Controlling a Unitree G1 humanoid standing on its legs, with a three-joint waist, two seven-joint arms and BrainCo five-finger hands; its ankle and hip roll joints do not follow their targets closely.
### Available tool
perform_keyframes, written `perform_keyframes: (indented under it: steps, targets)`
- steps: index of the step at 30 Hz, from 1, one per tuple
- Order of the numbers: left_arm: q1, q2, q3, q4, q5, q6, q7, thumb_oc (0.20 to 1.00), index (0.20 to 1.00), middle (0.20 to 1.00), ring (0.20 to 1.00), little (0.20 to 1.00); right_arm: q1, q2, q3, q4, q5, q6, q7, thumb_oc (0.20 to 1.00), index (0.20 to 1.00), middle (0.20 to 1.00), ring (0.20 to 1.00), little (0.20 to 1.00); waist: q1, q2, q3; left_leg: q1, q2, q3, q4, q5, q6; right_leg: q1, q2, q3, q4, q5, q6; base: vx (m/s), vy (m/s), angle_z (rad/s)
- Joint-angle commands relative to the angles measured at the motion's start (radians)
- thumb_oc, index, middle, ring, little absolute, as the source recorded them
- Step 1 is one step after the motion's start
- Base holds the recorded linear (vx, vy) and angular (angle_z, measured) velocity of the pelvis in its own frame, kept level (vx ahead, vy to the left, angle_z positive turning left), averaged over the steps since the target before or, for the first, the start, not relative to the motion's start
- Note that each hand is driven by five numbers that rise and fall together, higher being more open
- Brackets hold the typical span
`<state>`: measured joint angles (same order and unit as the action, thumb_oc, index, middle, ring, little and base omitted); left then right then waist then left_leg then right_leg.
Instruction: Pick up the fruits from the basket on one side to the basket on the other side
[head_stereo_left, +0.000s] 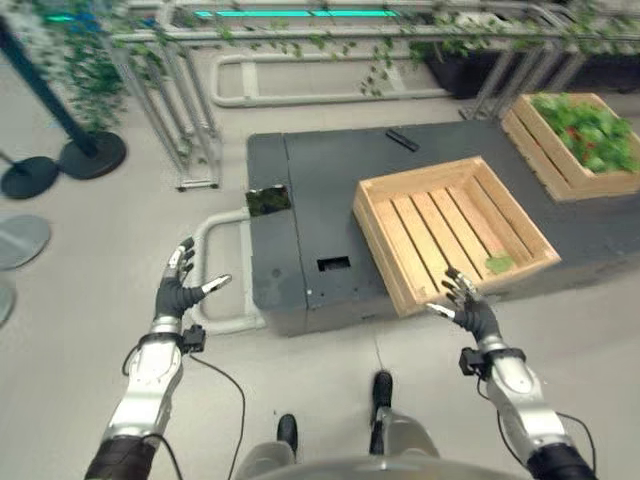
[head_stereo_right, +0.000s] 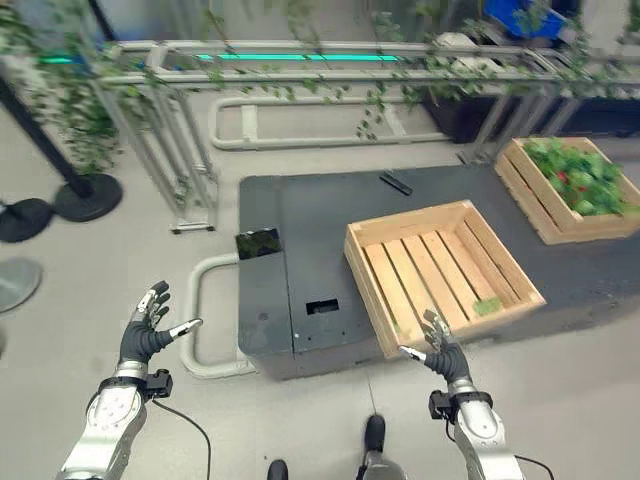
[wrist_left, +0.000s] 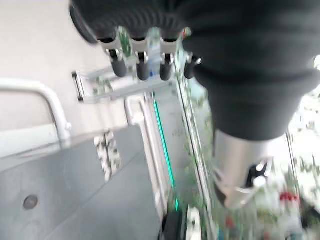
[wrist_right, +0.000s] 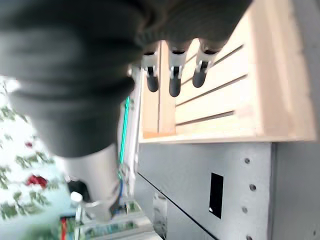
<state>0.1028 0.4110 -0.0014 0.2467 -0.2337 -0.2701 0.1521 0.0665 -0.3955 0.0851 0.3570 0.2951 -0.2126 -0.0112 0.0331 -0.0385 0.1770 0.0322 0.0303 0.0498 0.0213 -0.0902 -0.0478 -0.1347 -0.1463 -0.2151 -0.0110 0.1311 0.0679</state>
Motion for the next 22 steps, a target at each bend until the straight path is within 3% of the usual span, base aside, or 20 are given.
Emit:
perform_keyframes:
  steps: [1, 8, 22]
  targets:
    - [-0.067, 0.028, -0.026, -0.021, -0.074, -0.043, -0.033, 1.0, 1.0, 1.0, 1.0, 1.0, -0.045, -0.024, -0.056, -0.05, 0.007, -0.052, -0.025, 1.0, 1.0, 1.0, 1.0, 1.0, -0.003, -0.021, 0.003, -0.071, 0.042, -0.052, 0.029, 0.038, -0.035, 0.079, -0.02, -0.06, 0.068, -0.144, 0.086, 0.1, -0.191, 0.2]
    - [-0.063, 0.014, -0.042, -0.021, -0.11, -0.045, -0.054, 1.0, 1.0, 1.0, 1.0, 1.0, -0.031, -0.026, -0.08, -0.034, 0.015, -0.061, -0.038, 1.0, 1.0, 1.0, 1.0, 1.0, -0.012, -0.005, -0.022, -0.053, 0.065, -0.066, 0.012, 0.052, -0.052, 0.13, 0.001, -0.09, 0.05, -0.173, 0.069, 0.06, -0.063, 0.28]
    - [-0.048, 0.011, -0.027, -0.038, -0.1, -0.042, -0.045, 1.0, 1.0, 1.0, 1.0, 1.0, -0.016, -0.02, -0.084, -0.029, 0.003, -0.061, -0.038, 1.0, 1.0, 1.0, 1.0, 1.0, -0.02, -0.01, -0.041, -0.013, 0.061, -0.045, -0.003, 0.039, -0.046, 0.178, -0.002, -0.079, 0.031, -0.181, 0.065, 0.02, 0.004, 0.01]
